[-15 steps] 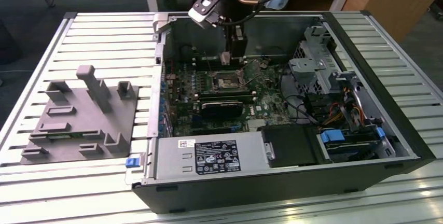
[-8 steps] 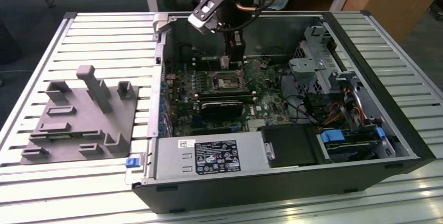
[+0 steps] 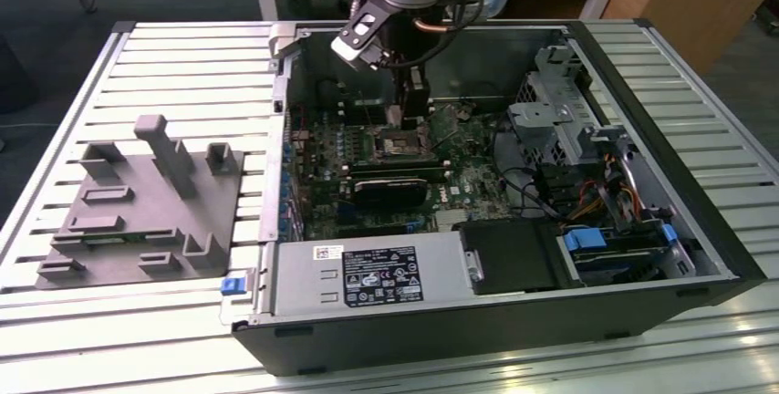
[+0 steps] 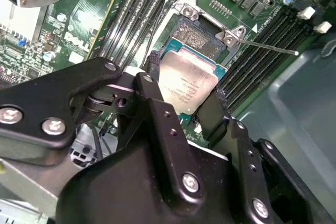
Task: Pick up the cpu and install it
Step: 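Place the cpu into insertion slot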
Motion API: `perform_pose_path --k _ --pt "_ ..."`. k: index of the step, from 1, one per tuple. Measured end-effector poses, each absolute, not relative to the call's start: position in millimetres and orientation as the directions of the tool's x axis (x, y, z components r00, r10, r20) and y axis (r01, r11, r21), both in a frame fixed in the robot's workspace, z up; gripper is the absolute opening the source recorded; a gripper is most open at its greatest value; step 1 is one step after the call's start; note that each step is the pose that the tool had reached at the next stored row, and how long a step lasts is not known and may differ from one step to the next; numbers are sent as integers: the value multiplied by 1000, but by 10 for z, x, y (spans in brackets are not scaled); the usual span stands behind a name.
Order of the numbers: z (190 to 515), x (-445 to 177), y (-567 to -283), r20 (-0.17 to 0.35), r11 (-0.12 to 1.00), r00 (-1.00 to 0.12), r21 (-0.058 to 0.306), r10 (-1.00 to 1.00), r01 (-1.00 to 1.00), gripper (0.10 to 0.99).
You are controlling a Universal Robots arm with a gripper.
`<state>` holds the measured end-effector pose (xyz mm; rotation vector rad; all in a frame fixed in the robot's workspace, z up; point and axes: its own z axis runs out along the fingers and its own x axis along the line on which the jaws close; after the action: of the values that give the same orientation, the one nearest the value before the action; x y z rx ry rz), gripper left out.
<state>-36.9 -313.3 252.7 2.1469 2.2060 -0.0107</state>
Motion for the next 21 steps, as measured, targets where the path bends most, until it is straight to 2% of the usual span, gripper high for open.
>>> perform_pose_path --k 21 --pt "2232 -372 -3122 -50 28 -26 39 998 999 537"
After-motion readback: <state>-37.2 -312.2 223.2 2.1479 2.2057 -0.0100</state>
